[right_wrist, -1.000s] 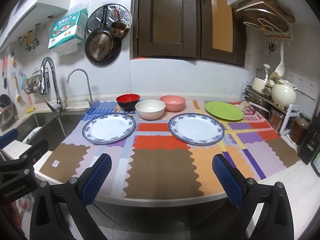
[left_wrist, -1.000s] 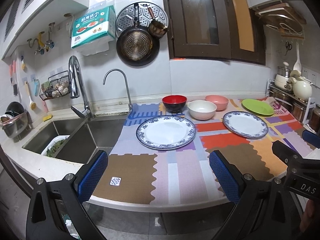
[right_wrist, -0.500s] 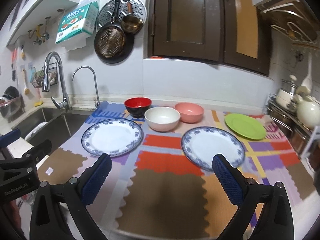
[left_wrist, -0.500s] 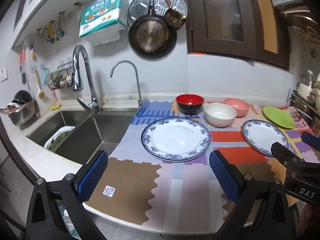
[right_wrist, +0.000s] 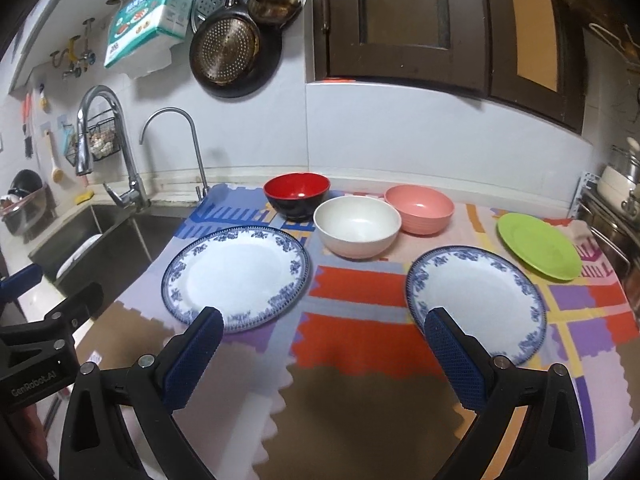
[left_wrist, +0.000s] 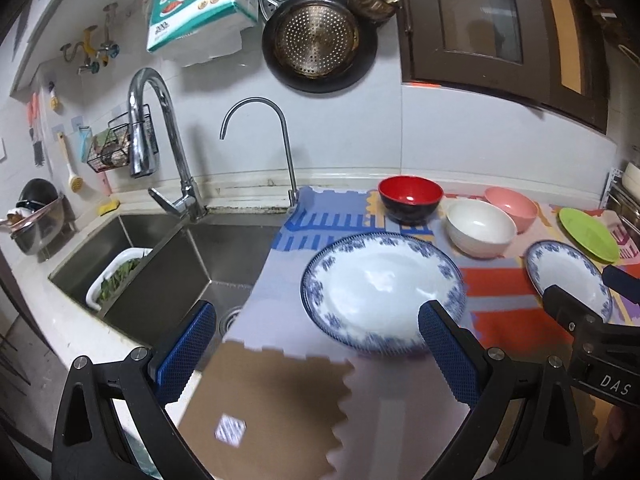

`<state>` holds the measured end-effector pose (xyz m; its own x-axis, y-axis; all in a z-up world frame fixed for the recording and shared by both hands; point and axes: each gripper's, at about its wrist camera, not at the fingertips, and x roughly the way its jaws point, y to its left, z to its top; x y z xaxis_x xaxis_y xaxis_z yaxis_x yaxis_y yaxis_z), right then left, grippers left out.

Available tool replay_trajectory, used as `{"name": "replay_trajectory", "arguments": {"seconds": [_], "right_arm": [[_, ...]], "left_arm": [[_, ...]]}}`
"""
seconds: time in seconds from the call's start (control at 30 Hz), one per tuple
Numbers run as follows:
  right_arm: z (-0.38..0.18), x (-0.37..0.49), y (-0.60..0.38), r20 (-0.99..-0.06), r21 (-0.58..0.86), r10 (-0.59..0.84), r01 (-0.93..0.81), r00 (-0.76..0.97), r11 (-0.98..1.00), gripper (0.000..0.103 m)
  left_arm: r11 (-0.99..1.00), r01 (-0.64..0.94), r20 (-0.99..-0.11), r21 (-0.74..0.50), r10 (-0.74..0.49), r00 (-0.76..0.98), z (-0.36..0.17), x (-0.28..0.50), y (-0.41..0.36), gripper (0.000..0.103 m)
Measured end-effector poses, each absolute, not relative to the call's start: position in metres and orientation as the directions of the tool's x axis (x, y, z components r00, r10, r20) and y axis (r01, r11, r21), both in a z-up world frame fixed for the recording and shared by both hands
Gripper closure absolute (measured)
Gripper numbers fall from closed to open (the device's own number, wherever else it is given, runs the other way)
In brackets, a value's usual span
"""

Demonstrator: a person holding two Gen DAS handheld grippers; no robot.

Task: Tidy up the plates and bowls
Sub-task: 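Move both grippers to the blue-and-white plate beside the sink and grip its rim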

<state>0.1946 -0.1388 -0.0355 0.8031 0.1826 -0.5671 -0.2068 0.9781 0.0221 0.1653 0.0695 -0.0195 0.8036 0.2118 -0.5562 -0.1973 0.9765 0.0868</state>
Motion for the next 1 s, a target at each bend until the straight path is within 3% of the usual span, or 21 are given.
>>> {"name": "replay_trajectory", "arguments": {"seconds": [0.33,0.57,1.0], "right_arm": [[-0.041,0.252,-0.097,-0.59,0.009,0.134,-0.159,0.796,0.987,0.001],[-0.059,0.288,-0.082,-0.632,-0.002,0.097,-0.128,0.768,0.992,0.005],[-0.11,0.348,-0.075,-0.756,-0.001,0.086,-0.133,0.649,0.991,0.027]], "left_arm": [[0.98,-0.178,-0.588,0.084,0.193,0.786,-0.034,0.23,0.11,0.0],[0.983,-0.156,-0.638,0.097,0.182,0.749,-0.059,0.27,0.123,0.007],[0.993,-0.099,-0.772,0.065,0.113,0.626,-0.113,0.326,0.126,0.026]]}}
